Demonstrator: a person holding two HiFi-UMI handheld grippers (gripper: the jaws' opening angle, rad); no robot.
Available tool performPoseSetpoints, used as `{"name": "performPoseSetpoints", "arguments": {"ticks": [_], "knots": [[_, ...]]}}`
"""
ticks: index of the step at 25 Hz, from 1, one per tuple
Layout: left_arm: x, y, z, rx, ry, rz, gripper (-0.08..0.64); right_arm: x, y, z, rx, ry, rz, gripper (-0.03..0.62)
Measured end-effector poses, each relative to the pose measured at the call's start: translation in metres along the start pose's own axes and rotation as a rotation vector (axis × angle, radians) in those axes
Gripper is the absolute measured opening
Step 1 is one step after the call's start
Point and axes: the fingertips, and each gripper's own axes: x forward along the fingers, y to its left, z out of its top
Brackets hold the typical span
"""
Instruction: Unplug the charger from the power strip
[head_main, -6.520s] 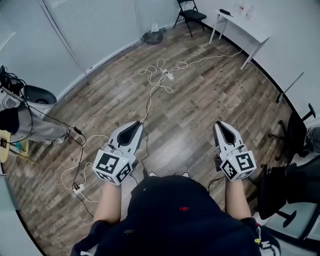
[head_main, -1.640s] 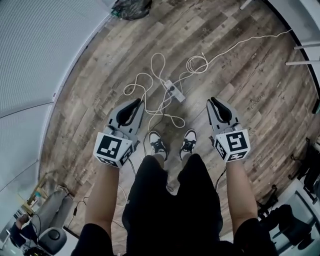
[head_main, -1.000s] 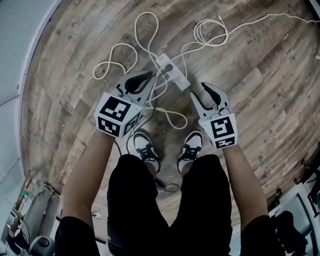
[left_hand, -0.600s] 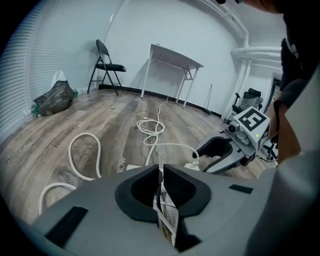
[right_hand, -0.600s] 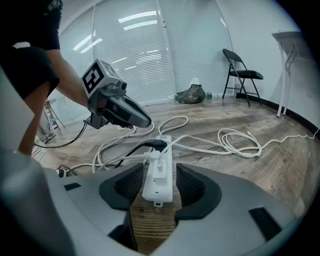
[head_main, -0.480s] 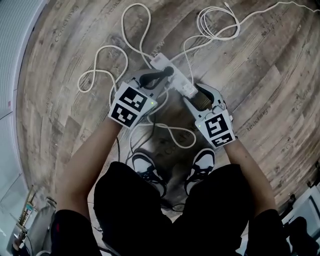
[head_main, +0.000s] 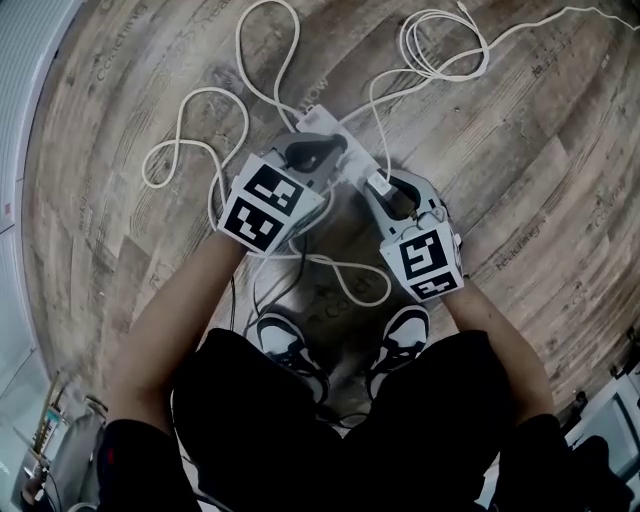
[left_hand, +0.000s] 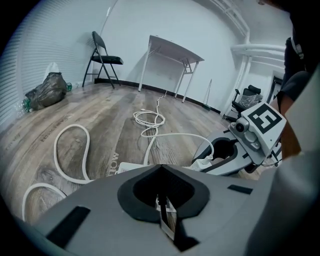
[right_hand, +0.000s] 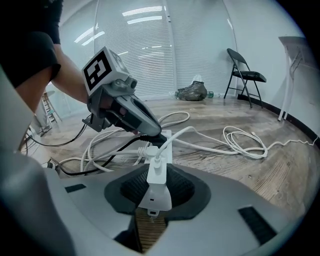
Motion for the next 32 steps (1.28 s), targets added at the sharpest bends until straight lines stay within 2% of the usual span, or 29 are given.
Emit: {"name": "performPoseSetpoints", "arguments": {"ticks": [8, 14, 19, 23, 28, 32], "knots": [[0.001, -0.001, 0.0, 0.034, 0.01, 0.048, 0.025, 0.0, -0.002, 0.0, -0.007, 0.04, -0.054, 0.107], [0.002, -0.002, -0.002, 0.045, 0.008, 0.059, 0.025, 0.0, -0.002, -0.001, -0.005, 0.064, -0.057, 0.107], [0.004, -0.004, -0.002, 0.072, 0.012, 0.073, 0.025, -0.012, -0.009, 0.023, 0.002, -0.024, -0.076, 0.107], [0.0, -0.004, 0.002, 0.015, 0.0, 0.052, 0.025, -0.027, -0.03, 0.047, 0.038, -0.076, -0.114, 0.107], [-0.056, -0.014, 0.051, 0.024, -0.1, 0.116, 0.025, -0.083, -0.039, 0.097, 0.071, -0.154, -0.119, 0.107], [-0.132, -0.023, 0.092, -0.005, -0.145, 0.171, 0.025, -0.152, -0.055, 0.143, 0.173, -0.224, -0.13, 0.107]]}}
